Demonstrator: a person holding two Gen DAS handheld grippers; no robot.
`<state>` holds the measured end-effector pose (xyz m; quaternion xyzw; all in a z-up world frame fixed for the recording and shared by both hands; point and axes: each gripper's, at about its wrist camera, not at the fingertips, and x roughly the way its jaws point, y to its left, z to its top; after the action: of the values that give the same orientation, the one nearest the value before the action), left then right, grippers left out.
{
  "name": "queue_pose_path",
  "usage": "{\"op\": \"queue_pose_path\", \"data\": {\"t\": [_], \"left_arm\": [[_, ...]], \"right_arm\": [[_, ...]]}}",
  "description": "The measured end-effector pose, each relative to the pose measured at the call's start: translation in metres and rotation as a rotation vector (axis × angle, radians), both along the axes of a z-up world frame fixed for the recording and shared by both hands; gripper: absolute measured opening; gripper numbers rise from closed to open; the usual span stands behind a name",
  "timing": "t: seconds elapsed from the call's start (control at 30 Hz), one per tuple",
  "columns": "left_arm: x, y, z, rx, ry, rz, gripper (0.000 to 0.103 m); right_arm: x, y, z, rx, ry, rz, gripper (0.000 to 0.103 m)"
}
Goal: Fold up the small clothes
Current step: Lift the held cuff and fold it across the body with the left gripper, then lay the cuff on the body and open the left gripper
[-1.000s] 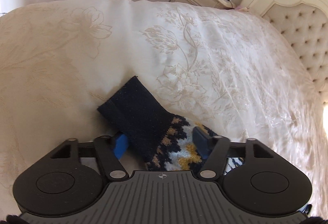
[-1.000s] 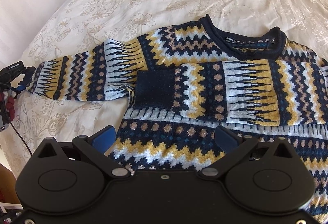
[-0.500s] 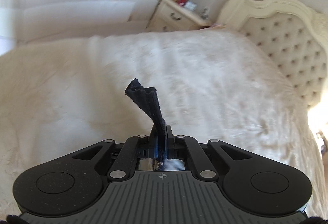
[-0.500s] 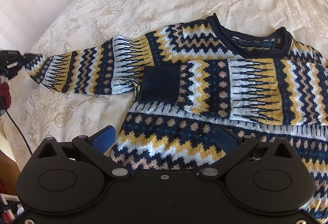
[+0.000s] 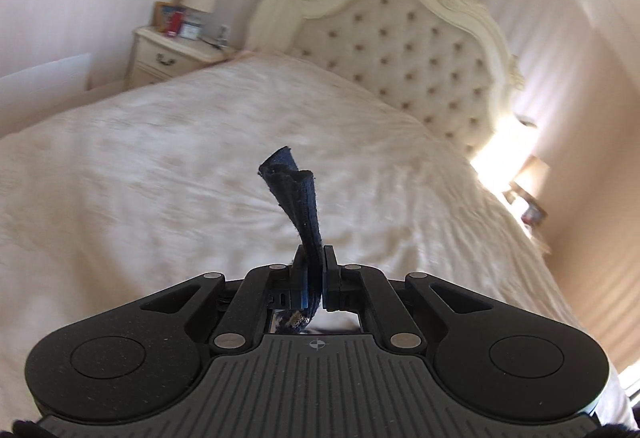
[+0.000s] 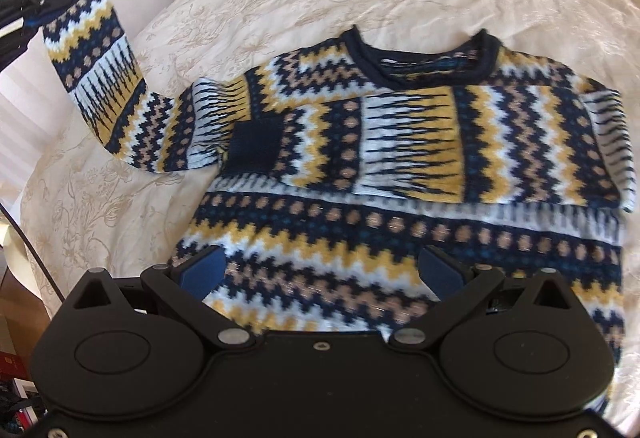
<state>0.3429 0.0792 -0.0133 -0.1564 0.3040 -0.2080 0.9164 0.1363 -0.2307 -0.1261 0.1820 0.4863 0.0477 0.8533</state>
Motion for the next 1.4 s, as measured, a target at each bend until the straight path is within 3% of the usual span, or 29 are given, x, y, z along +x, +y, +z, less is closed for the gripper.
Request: {"op": "queue_pose_path", "data": {"t": [0.43,0.83,0.97,1.17,1.4], "left_arm": [[-0.035,-0.163,-0.057,-0.013,0.113,-0.21,0.005],[-0.061,-0.258,-0.104,0.103,0.213,-0.363,0.01],[-0.069,-0.265,-0.103,0.089,0.221,-0.444,0.028],[-0.081,-0.252,-0.099,0.148,0.156,-0.527,0.032],[-0.067,-0.191,-0.128,0.334,0.196,-0.414,0.033]], "right_arm": [[-0.046,-0.097,-0.006,0.024,-0.024,-0.11,0.102],[-0.06,-0.134,-0.024,0.041,0.013,-0.183,0.102],[-0.055,-0.135,-0.029,0.035,0.03,-0.189,0.102],[-0.042,-0.139,-0.03,0.024,0.033,-0.216,0.102],[-0.019,-0.147,-0.033,0.06,-0.024,-0.255,0.102]]}}
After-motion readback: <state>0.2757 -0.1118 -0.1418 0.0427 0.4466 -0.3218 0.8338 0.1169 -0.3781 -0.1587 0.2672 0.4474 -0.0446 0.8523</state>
